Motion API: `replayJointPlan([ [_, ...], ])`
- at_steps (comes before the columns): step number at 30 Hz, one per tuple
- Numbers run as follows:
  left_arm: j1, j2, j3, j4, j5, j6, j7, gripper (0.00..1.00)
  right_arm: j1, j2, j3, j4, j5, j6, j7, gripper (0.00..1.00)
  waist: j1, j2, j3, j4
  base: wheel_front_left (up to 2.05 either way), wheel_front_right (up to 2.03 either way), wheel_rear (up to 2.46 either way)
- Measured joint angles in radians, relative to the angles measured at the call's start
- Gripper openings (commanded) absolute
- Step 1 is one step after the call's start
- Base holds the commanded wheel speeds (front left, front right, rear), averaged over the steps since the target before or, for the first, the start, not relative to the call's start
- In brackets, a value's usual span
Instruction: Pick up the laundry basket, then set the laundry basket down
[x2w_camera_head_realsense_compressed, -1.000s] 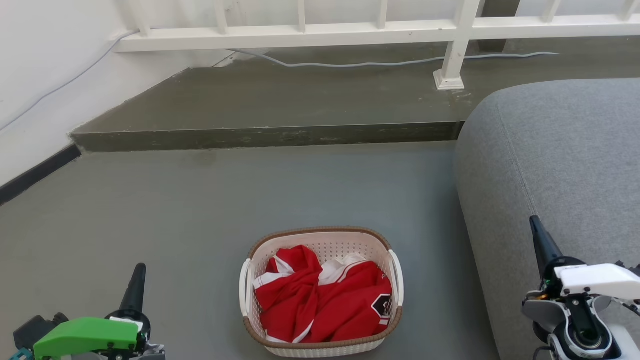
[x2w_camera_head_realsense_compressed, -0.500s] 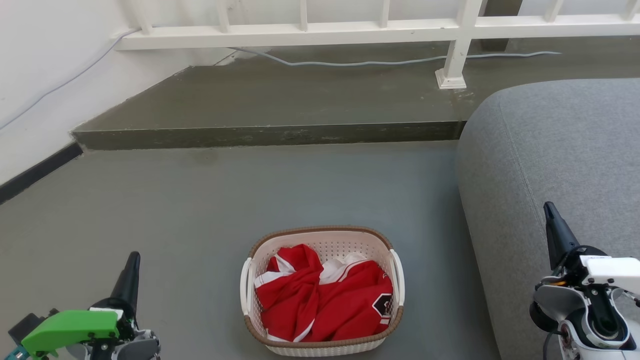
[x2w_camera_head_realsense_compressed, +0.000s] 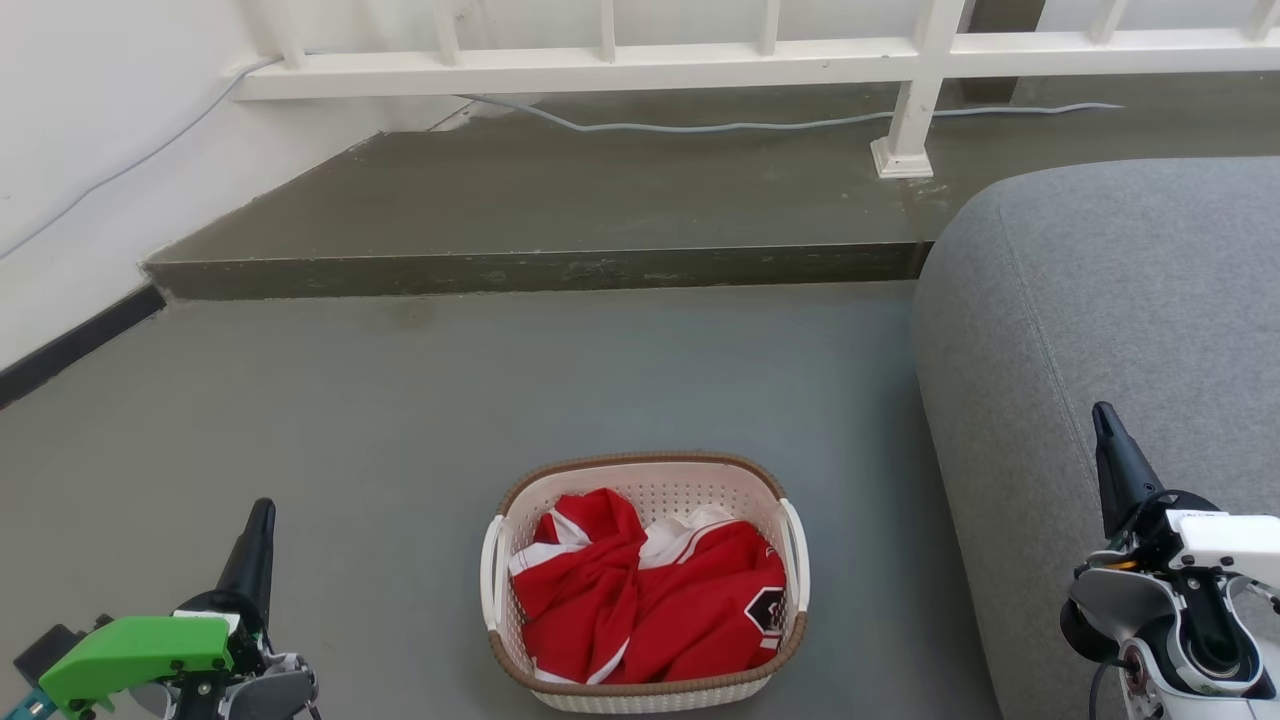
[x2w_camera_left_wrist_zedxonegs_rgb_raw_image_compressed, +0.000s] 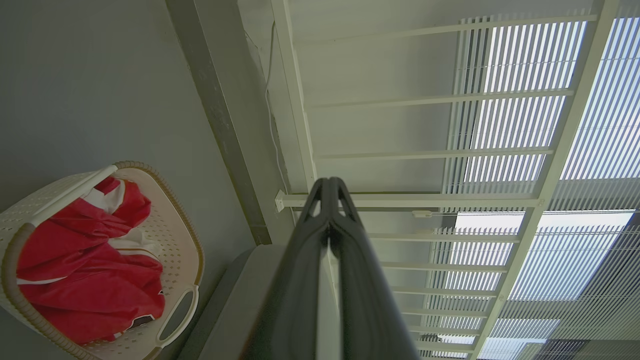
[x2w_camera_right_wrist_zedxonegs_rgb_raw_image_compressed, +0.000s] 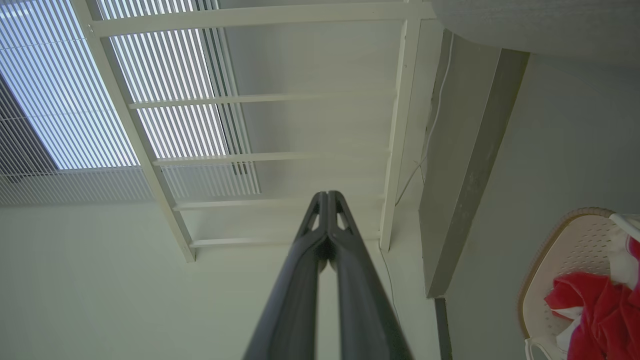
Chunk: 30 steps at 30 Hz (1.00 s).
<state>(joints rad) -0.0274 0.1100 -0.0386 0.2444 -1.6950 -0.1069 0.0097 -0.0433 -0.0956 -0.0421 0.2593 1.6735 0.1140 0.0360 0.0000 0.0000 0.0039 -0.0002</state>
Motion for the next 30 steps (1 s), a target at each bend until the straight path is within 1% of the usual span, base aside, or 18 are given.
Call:
replayJointPlan([
  [7,-0.004,0.000,0.001,0.004,0.000,-0.007,0.007,0.00,-0.001,0.000,-0.001,0.005,0.000,0.000,0.000,0.00,0.0000,0.0000,0.000,0.000,0.00,0.00,0.00],
  [30,-0.007,0.000,0.002,0.014,0.000,-0.009,0.007,0.00,-0.010,0.000,-0.004,0.011,0.000,0.000,0.000,0.00,0.0000,0.0000,-0.001,0.000,0.00,0.00,0.00],
])
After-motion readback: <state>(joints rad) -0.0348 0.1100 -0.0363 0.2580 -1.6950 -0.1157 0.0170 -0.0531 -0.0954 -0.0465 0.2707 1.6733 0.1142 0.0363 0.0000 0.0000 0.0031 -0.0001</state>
